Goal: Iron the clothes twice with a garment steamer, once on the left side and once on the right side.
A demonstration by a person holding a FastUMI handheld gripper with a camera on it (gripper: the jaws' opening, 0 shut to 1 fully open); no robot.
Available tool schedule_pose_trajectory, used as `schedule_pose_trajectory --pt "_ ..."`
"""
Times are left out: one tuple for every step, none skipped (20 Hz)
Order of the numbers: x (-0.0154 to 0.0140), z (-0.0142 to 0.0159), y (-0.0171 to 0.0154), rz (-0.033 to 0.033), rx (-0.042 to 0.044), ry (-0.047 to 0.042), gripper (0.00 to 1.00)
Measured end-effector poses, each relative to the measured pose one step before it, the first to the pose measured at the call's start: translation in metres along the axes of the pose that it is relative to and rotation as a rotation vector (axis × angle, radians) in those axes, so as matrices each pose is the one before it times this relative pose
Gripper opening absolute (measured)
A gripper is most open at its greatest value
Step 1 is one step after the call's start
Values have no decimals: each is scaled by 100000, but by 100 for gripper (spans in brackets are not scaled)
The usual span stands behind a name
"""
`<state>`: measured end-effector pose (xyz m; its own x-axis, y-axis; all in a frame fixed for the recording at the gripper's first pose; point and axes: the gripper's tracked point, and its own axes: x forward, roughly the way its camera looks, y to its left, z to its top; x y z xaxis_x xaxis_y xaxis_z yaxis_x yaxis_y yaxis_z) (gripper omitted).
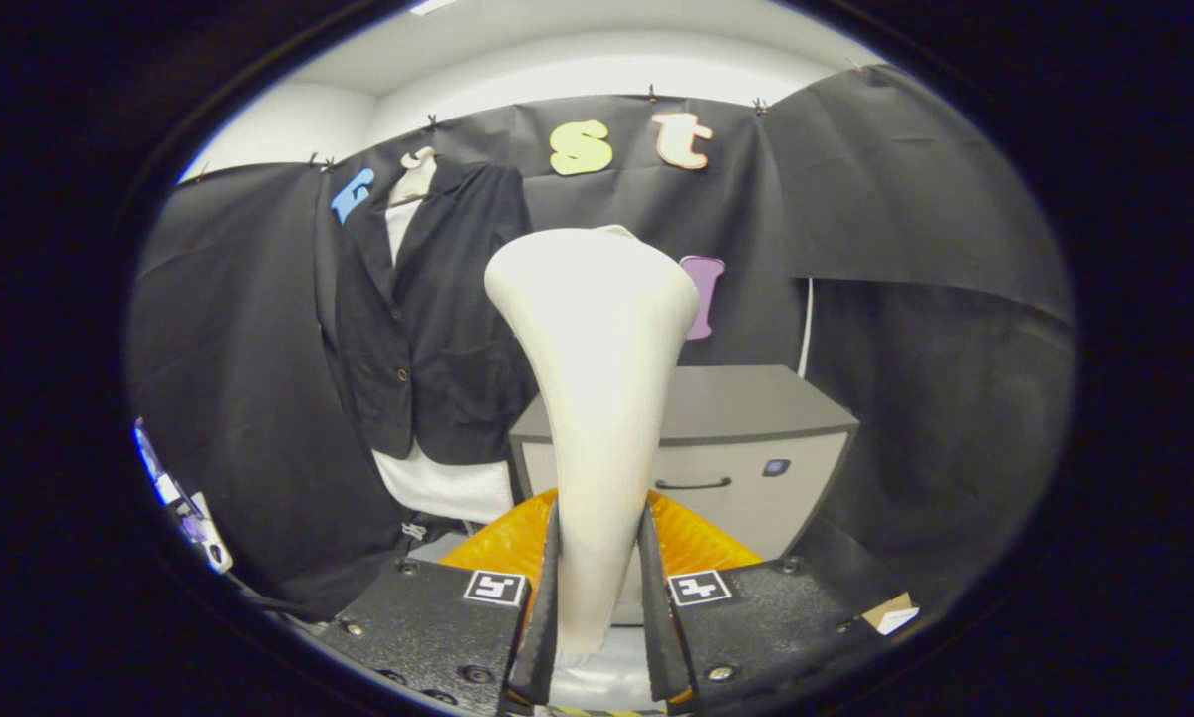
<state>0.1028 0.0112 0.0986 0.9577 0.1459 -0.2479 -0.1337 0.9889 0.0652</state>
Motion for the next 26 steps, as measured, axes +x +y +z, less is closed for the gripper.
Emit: schedule_pose_trajectory --pt "-552 -542 -1213 14 27 464 39" --pt "-704 -909 -1031 51 716 178 39" --pt "-463 -643 -921 -776 588 -44 39" --pt "-703 -934 -655 -1098 700 47 39" --pt "-354 -671 -490 -636 420 239 39" --pt "-351 -507 -737 -916 481 -131 39" --pt "-448 -529 -555 -962 299 118 39" --pt "-403 2 -278 -742 293 -1855 39" --pt "-201 -163 -90 103 -1791 344 39" --pt "-456 -410 -124 553 -297 443 39" --pt "-147 -300 145 244 -210 326 39" --pt "-152 -136 20 23 -56 -67 39" --pt "-78 -83 72 626 -477 341 39" --pt "-160 -248 109 692 -458 533 39" --pt "-95 -57 64 410 -246 331 39" --pt "-95 -15 -61 98 -202 94 39" --pt "2 7 -45 -43 48 -84 39" --pt "-53 -44 -20 239 336 60 39" --pt "43 199 37 -6 18 -68 39" --pt "-130 -13 -72 -161 -287 -352 39" --pt "70 103 -56 -58 384 -108 39" --pt "-47 79 -72 -172 -37 -68 39" --pt "-2 56 38 -113 253 -103 39" --pt "-134 -29 46 -14 243 126 39" --pt "42 42 89 65 -233 -209 39" --pt "-113 151 99 73 54 -169 39"
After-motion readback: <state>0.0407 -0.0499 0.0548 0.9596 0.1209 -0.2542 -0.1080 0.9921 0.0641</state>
